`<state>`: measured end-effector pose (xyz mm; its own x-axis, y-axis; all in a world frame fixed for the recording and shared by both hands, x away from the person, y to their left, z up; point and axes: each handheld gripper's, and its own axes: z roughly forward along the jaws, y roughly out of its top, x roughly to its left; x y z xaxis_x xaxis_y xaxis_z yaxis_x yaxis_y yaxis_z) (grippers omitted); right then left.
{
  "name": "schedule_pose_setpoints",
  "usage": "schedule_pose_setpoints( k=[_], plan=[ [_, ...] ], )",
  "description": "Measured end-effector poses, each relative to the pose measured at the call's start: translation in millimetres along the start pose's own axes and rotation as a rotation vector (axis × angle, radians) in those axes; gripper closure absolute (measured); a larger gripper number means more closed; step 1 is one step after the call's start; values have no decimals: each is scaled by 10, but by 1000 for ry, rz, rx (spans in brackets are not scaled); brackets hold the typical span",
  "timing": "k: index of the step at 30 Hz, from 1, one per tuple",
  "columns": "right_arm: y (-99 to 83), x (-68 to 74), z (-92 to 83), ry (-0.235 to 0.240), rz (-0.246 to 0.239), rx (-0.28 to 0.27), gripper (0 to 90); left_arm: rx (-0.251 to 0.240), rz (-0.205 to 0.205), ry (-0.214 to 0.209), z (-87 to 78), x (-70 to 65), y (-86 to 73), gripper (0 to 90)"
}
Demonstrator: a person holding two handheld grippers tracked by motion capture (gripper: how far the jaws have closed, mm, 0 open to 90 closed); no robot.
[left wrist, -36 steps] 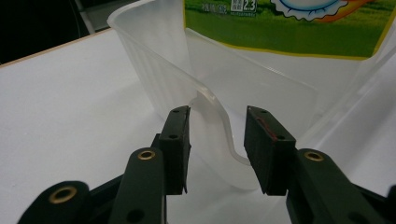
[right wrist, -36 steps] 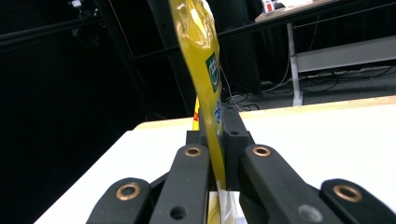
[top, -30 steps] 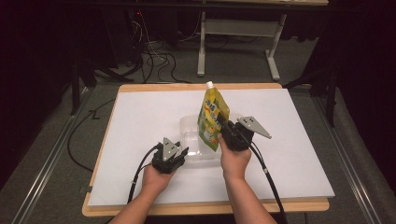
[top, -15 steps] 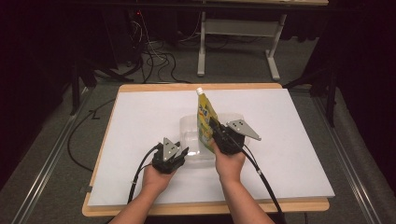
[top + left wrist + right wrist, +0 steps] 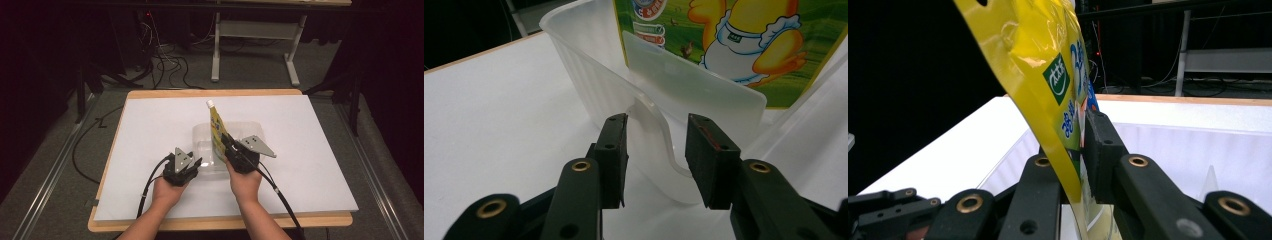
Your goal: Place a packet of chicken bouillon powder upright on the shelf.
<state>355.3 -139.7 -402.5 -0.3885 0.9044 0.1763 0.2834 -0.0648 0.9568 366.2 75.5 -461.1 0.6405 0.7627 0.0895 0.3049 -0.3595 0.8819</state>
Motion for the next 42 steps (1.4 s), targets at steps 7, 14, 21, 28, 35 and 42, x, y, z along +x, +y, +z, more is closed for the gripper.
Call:
schedule_pose_setpoints(
  k=[7,14,21,28,35,42],
  plan=[
    [-29,11,-21,4,-10,7,836,1,-5,-3,-1,3,2,613],
    [-7,9,-14,40,-31,28,704,2,-14,-9,-7,7,7,611],
    [30,28,13,73,-50,47,544,-12,-28,-8,-27,26,18,605],
    [39,54,32,93,-72,68,408,-28,-68,-26,-74,60,36,587],
    [67,31,-127,152,-88,91,301,-69,-62,-69,-256,90,70,523],
    [157,-212,-672,172,-112,59,302,-111,-90,-35,-470,295,92,498]
  ],
)
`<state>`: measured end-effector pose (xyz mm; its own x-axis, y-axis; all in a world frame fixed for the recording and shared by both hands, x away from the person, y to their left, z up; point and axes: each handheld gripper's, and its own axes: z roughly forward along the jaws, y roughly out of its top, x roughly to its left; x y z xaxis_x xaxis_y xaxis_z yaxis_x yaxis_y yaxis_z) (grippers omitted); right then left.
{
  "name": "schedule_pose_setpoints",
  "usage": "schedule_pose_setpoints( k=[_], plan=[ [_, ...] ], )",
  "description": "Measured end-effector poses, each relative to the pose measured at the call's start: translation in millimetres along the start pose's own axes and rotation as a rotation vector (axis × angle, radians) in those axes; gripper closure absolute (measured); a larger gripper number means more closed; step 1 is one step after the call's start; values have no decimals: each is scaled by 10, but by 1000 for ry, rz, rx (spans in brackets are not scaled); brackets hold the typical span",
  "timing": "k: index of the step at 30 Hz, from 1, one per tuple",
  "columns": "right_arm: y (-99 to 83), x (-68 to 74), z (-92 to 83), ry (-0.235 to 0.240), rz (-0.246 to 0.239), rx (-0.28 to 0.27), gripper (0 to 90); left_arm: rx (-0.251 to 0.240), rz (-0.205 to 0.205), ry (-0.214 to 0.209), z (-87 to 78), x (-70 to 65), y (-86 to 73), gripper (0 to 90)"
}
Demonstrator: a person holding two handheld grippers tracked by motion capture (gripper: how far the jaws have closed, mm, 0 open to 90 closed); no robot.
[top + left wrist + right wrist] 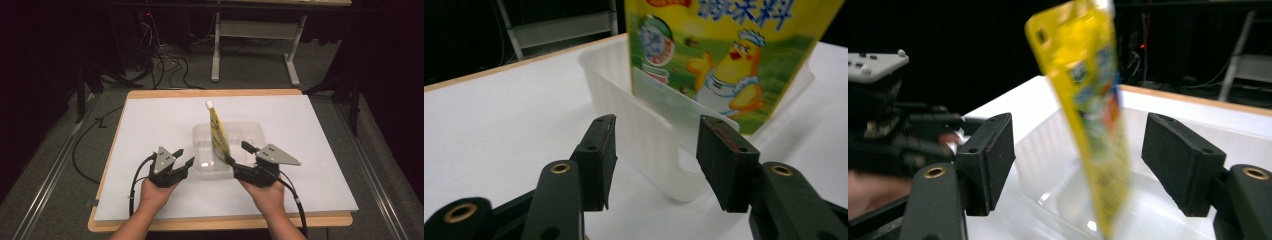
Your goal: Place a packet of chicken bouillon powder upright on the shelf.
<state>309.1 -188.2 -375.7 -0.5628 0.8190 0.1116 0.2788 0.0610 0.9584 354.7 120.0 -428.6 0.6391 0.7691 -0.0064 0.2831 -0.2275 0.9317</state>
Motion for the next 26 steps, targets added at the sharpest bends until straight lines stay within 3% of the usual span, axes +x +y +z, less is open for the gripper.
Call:
schedule_pose_setpoints(
  k=[2,4,8,10,13,15,19,21,26],
  plan=[
    [3,-128,-173,-26,-12,-6,303,-17,-31,14,-78,125,26,484],
    [-22,-310,-324,-82,-47,5,311,-16,-80,35,-144,258,6,468],
    [-173,-807,-583,-186,-58,18,309,9,-122,81,-219,401,-81,430],
    [-298,-1038,-726,-242,-36,13,308,27,-143,91,-276,433,-136,421],
    [-545,-1322,-924,-280,49,-2,299,51,-139,93,-343,433,-189,408],
    [-629,-1412,-975,-291,66,26,282,62,-130,99,-349,423,-213,404],
    [-650,-1467,-974,-262,99,16,218,67,-140,92,-318,399,-218,396],
    [-612,-1448,-951,-238,83,7,178,67,-126,89,-306,374,-215,380],
    [-561,-1359,-929,-228,51,-3,141,50,-94,90,-328,367,-182,291]
  ],
)
